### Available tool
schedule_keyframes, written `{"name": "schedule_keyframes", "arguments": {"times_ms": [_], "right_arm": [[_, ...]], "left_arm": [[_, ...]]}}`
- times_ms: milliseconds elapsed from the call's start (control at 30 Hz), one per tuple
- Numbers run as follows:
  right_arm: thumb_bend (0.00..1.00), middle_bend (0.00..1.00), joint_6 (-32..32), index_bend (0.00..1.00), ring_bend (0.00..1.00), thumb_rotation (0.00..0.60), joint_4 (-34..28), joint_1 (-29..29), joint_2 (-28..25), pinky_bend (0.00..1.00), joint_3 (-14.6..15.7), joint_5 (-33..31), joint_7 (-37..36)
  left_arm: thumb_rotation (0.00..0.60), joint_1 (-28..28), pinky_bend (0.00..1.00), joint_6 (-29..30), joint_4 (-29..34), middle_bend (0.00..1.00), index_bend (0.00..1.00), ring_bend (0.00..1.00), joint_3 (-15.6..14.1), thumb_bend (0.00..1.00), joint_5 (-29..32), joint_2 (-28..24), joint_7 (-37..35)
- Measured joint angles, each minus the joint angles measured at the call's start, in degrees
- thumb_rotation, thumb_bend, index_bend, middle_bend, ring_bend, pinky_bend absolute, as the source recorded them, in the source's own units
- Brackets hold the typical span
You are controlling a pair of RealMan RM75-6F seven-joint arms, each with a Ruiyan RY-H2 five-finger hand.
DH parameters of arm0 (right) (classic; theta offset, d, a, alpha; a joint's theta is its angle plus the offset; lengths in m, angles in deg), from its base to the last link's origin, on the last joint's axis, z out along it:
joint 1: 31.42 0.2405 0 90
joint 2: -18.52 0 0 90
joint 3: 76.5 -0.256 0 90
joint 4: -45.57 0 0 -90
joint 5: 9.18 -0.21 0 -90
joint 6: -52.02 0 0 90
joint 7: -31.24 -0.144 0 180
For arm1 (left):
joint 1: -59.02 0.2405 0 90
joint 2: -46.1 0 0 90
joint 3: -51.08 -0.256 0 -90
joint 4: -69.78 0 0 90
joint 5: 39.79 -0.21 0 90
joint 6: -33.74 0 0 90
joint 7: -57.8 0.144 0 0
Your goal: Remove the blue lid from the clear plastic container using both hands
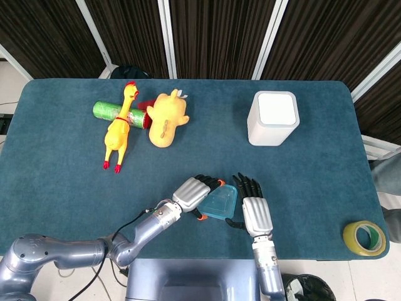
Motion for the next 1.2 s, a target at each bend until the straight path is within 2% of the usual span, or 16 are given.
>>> {"name": "schedule_keyframes", "arguments": {"times_ms": [333, 633, 1000, 1100, 1200], "right_arm": [[0.24, 0.0, -1.05, 0.0, 0.0, 0.6, 2.58, 0.49, 1.36, 0.0, -0.44, 2.35, -2.42], [0.24, 0.0, -1.29, 0.0, 0.0, 0.6, 2.16, 0.63, 1.32, 0.0, -1.44, 2.02, -2.89], [0.24, 0.0, -0.54, 0.0, 0.0, 0.6, 2.86, -0.15, 0.19, 0.0, 0.31, 1.35, -2.53], [0.24, 0.0, -0.54, 0.04, 0.0, 0.6, 3.24, -0.33, 0.11, 0.0, 0.69, 1.52, -2.64], [0.24, 0.0, -0.52, 0.12, 0.0, 0.6, 3.49, -0.37, 0.11, 0.0, 0.75, 1.6, -2.79]], "left_arm": [[0.6, -0.72, 0.53, -1.7, 1.32, 0.39, 0.32, 0.34, 0.02, 0.17, 0.81, -1.51, -0.17], [0.6, -0.73, 0.53, -1.58, 1.43, 0.39, 0.32, 0.34, -0.44, 0.17, 1.84, -1.86, 0.58], [0.6, -0.42, 0.53, 0.66, 1.92, 0.39, 0.32, 0.34, 0.72, 0.17, 1.95, -1.2, -0.26], [0.6, -0.37, 0.53, 0.71, 1.96, 0.39, 0.32, 0.34, 0.6, 0.17, 1.95, -1.28, -0.32], [0.6, -0.31, 0.53, 0.47, 2.04, 0.38, 0.32, 0.34, 0.42, 0.17, 2.22, -1.37, -0.47]]}}
